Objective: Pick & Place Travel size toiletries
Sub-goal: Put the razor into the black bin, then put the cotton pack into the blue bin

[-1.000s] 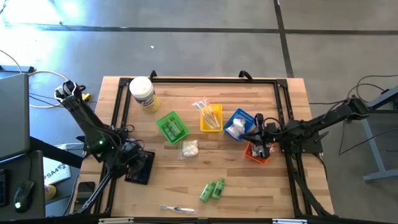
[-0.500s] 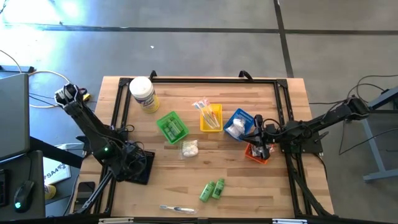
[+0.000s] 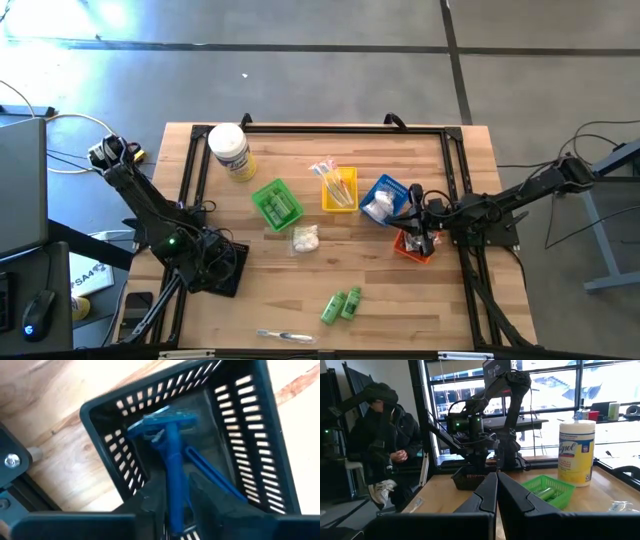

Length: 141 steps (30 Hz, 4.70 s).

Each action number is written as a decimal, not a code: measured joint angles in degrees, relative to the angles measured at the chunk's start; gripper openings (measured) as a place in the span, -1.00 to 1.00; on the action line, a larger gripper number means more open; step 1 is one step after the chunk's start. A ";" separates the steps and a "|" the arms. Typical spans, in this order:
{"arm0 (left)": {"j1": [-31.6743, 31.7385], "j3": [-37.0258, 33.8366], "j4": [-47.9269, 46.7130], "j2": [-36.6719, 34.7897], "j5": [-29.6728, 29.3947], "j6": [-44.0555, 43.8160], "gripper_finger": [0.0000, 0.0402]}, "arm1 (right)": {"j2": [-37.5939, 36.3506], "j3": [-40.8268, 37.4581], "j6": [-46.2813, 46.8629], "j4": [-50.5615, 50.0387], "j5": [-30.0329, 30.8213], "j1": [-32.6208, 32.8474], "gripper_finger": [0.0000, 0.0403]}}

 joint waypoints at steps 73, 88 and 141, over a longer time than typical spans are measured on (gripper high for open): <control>49.88 -22.79 85.33 -5.77 26.52 112.86 -1.00 | 2.32 0.04 3.38 -8.74 0.24 0.15 -0.98; 49.88 -22.77 80.96 -5.77 23.01 104.02 -1.00 | 2.32 0.04 5.12 -8.72 6.27 0.15 -0.98; 30.69 8.74 42.58 31.22 -6.47 107.97 0.30 | 8.13 0.02 7.46 -7.41 11.65 0.15 -0.98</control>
